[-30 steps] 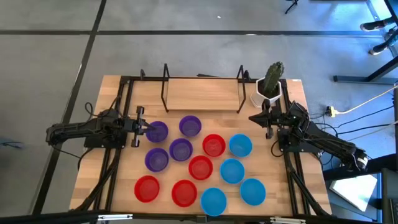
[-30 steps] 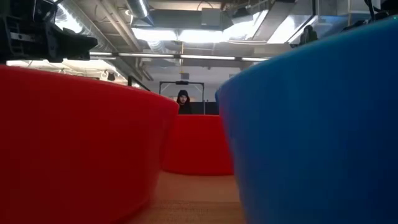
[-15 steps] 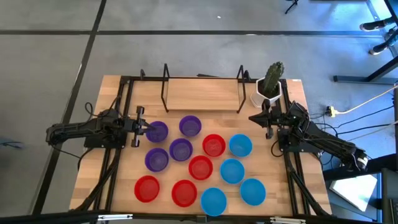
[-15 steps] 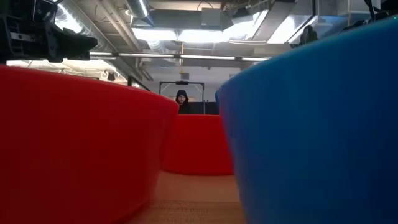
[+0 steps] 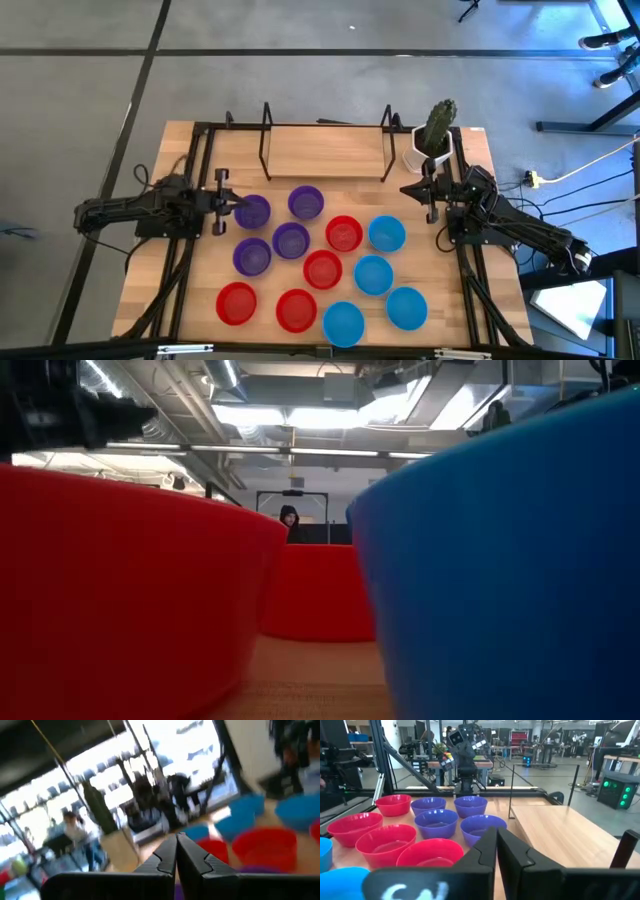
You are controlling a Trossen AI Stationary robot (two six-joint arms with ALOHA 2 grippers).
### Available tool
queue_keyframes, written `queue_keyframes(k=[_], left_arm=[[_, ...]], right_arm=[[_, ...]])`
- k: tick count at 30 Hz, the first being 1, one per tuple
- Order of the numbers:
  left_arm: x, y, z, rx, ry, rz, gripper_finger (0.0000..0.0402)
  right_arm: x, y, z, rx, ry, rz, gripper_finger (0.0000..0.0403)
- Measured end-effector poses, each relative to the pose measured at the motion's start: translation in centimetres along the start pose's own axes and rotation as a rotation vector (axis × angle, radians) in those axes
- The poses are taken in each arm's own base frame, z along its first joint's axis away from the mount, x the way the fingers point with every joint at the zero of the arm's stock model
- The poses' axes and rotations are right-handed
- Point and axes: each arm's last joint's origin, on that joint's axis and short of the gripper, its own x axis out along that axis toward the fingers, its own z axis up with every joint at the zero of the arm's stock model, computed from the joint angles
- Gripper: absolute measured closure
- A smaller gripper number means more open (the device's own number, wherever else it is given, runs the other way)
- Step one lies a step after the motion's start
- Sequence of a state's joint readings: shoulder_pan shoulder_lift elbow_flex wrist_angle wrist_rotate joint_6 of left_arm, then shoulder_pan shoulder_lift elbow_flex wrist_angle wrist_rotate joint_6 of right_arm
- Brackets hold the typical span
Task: Pick & Place Mini bowls
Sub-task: Put the violet bowl on the shelf
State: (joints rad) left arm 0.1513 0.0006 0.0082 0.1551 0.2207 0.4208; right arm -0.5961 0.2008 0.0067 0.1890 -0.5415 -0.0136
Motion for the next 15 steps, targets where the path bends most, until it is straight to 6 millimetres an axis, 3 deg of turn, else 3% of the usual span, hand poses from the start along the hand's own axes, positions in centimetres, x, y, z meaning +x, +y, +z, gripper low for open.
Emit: queue_keyframes(k=[5,9,12,15], left_arm=[[-0.2,1.1,1.6,-0.181,-0.152,0.175,0.0395],[-0.5,2.0,1.1,-0.407,-0.077,0.538,0.0397],[-0.8,2.2,0.3,-0.403,0.030,0.721,0.0396],[-0.7,2.1,0.1,-0.330,0.075,0.720,0.0394]], right_arm=[[0.0,0.0,0.0,0.006,0.000,0.000,0.0386],[0.0,0.0,0.0,0.033,0.000,0.000,0.0386],[0.0,0.0,0.0,0.102,0.000,0.000,0.0386],[0.0,0.0,0.0,0.143,0.000,0.000,0.0386]])
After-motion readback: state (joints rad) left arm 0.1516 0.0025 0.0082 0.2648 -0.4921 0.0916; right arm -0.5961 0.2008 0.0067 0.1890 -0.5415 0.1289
